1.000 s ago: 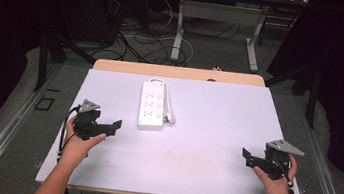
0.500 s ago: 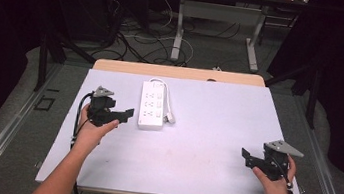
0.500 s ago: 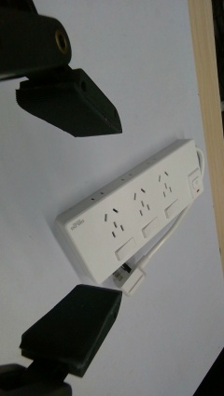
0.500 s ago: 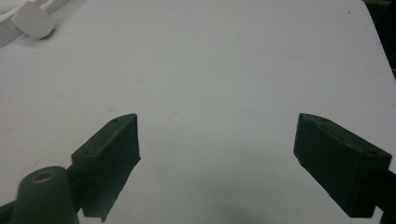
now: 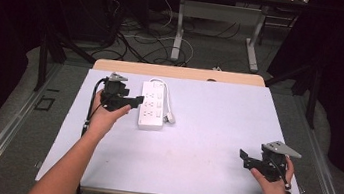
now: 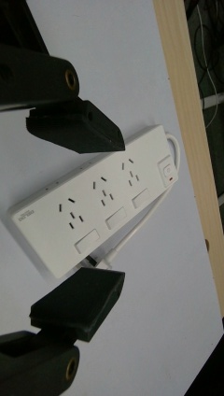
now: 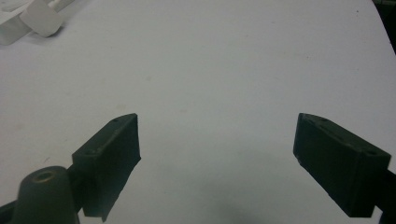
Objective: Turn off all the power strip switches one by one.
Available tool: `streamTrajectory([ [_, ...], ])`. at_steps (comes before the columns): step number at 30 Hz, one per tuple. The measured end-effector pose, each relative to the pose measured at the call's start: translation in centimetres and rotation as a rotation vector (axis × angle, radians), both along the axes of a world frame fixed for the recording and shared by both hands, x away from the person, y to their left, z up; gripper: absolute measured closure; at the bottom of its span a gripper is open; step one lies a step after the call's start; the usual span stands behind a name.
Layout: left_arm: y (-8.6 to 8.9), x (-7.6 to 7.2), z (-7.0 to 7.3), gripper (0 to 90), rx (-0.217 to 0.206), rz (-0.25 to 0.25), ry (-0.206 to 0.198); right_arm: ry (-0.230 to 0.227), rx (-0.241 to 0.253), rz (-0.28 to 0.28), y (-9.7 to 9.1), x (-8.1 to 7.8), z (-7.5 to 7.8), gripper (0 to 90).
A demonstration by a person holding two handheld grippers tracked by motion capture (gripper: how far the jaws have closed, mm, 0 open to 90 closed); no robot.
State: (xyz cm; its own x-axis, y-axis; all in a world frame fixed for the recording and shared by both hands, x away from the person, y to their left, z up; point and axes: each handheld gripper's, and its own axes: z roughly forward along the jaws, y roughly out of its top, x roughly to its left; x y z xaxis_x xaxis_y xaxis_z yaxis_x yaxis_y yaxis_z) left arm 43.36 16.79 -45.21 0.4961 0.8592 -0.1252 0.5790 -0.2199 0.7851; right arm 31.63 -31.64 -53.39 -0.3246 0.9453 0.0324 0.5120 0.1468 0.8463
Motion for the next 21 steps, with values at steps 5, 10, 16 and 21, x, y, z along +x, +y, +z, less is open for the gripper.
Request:
streamTrajectory([
  [5, -0.6, 1.3, 0.4, 38.6, 0.008, 0.007, -0.009, -0.003, -0.003, -0.005, 0.1, -0.2, -0.2, 14.0],
  [10, -1.6, 2.9, 0.3, 39.5, 0.001, 0.004, -0.004, 0.000, 0.003, -0.006, -0.1, -0.3, -0.2, 14.0],
  [16, -2.3, 4.1, 0.1, 39.4, 0.005, 0.011, -0.004, -0.004, -0.007, -0.016, -0.1, -0.4, -0.4, 14.0],
  [21, -2.6, 5.2, 0.1, 39.4, 0.008, 0.032, 0.006, 0.010, 0.002, -0.014, 0.0, -0.4, -0.5, 14.0],
])
